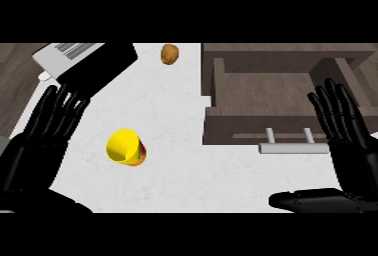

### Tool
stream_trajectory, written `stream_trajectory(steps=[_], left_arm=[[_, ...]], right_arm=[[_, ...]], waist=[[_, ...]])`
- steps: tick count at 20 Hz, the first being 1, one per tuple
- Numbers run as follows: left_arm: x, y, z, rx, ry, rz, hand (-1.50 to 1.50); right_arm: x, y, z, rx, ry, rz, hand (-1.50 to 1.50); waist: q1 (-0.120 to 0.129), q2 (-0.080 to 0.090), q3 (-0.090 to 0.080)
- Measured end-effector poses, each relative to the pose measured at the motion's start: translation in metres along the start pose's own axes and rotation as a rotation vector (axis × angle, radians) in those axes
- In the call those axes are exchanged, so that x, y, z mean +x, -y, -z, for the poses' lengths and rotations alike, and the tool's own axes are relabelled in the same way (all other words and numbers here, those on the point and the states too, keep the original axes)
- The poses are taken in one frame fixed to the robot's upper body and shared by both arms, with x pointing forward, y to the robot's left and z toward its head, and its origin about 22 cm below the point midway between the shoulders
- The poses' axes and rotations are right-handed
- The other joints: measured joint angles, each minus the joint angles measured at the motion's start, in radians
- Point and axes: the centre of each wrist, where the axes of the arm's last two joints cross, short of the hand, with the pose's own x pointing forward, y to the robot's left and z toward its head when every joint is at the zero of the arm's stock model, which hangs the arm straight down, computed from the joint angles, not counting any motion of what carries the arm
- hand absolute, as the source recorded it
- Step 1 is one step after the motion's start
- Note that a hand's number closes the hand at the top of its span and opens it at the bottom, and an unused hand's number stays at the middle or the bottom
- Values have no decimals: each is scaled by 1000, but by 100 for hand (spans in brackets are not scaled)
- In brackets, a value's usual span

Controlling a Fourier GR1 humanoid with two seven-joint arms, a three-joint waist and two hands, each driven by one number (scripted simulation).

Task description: Pick up the cup, place it into the drawer and close the drawer

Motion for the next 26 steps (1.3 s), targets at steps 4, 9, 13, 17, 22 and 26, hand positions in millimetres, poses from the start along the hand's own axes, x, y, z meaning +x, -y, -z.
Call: stream_trajectory(steps=[4, 9, 13, 17, 22, 26], left_arm=[[-19, -11, 3, 10, -47, -32, -150], [-41, -37, -2, 46, -110, -11, -150], [-68, -41, -3, 64, -156, 5, -150], [-95, -51, -9, 86, -195, 25, -150], [-124, -71, -19, 123, -239, 52, -150], [-149, -80, -28, 134, -268, 58, -150]], right_arm=[[1, 3, 15, 24, -30, 19, -150], [-8, 2, 19, 29, -32, 24, -150], [-14, 8, 26, 42, -23, 21, -150], [-14, 12, 31, 42, -9, 16, -150], [-12, 17, 38, 45, -6, 9, -150], [-11, 20, 45, 36, 2, 2, -150]], waist=[[0, 0, 0], [0, 0, 1], [-1, 0, 1], [-1, 0, 1], [-3, 0, 0], [-3, 0, 0]])
